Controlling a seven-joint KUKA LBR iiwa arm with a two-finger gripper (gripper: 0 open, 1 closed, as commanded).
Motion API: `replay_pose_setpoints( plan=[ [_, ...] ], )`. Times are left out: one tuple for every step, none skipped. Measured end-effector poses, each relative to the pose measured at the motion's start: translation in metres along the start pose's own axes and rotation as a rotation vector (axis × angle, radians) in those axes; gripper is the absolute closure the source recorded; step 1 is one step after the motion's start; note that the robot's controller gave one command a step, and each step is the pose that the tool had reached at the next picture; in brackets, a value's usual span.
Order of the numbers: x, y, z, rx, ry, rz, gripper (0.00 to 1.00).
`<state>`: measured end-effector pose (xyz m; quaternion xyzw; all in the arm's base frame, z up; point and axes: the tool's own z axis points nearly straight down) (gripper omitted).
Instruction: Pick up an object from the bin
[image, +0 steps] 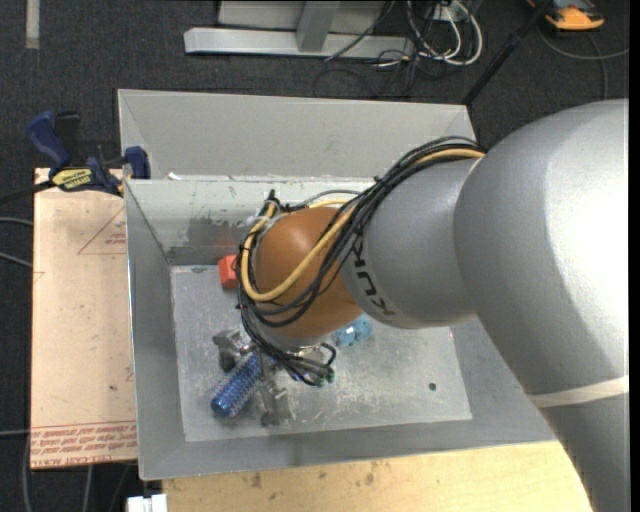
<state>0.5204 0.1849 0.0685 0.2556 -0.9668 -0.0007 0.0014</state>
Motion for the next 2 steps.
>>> replay_pose_setpoints(
  plan=[
    [0.000,0.000,-0.001,0.000,-0.001,0.001,1.00],
    [-0.006,0.003,-0.147,0.003,-0.012,-0.015,1.00]
  ],
)
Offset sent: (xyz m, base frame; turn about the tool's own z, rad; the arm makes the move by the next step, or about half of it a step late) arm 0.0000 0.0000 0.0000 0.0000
